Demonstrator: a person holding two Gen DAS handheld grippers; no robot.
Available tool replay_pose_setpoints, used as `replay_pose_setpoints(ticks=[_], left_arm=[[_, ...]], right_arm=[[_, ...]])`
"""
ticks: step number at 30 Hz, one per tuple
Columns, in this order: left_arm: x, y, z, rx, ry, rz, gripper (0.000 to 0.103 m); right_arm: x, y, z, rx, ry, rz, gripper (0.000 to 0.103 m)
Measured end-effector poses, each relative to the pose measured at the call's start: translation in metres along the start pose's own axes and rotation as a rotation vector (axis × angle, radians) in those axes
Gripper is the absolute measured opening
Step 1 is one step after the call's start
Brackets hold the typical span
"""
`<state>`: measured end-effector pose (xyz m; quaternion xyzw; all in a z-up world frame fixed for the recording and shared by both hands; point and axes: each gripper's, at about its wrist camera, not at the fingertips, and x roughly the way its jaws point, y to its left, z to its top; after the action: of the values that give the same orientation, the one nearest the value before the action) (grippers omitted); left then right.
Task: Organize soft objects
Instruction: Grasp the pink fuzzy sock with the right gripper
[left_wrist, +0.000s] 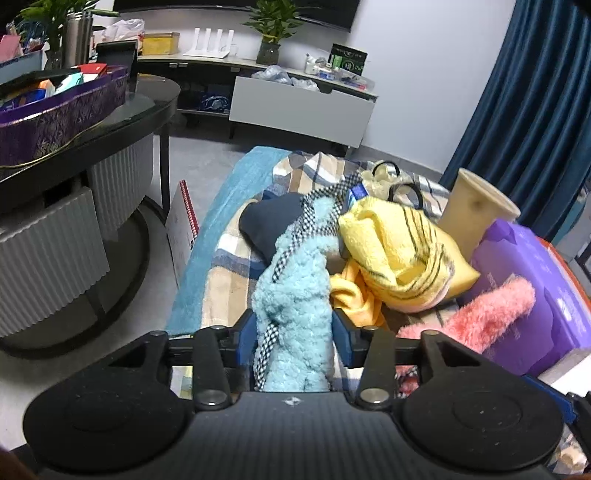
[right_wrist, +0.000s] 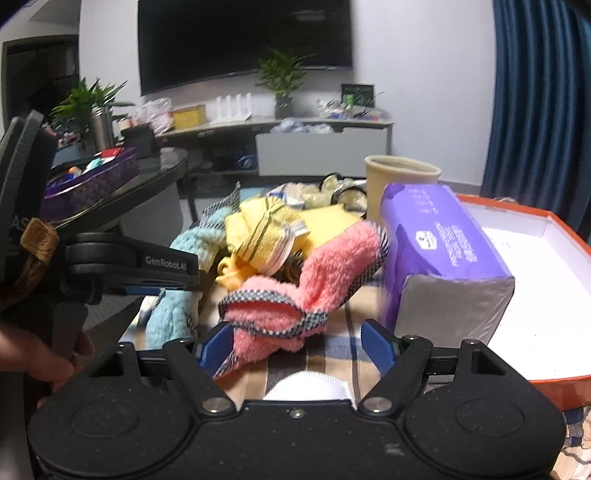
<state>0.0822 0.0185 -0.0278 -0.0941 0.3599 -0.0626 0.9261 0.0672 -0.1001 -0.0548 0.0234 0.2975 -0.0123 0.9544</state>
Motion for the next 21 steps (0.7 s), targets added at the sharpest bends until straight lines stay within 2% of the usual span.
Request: replay_pose_setpoints(ticks=[3, 5, 10, 16, 19, 21], left_arm=[[-0.009, -0.003, 0.000, 0.023, -0.031, 0.008, 0.071], [-0.010, -0.003, 0.001, 0.028, -0.038, 0.008, 0.073], [0.000, 0.000, 0.007, 0.032, -0.017, 0.031, 0.073], [0.010, 0.004, 0.010, 0.060, 0.011, 0.010, 0.074], [0.018, 0.005, 0.010, 0.066, 0.021, 0.003, 0.074], [0.022, 0.007, 0.010, 0.049, 0.024, -0.011, 0.073]], right_arm=[[-0.004, 0.002, -0.002, 0.030, -0.008, -0.007, 0.090], [-0.006, 0.006, -0.003, 0.034, -0.020, 0.008, 0.090], [-0.001, 0.009, -0.001, 0.139, -0.014, -0.042, 0.090], [0.014, 0.015, -0.002, 0.242, 0.023, -0.069, 0.090], [0.025, 0.014, -0.003, 0.288, 0.050, -0.125, 0.090], [0.031, 0.012, -0.003, 0.343, 0.050, -0.117, 0.091]])
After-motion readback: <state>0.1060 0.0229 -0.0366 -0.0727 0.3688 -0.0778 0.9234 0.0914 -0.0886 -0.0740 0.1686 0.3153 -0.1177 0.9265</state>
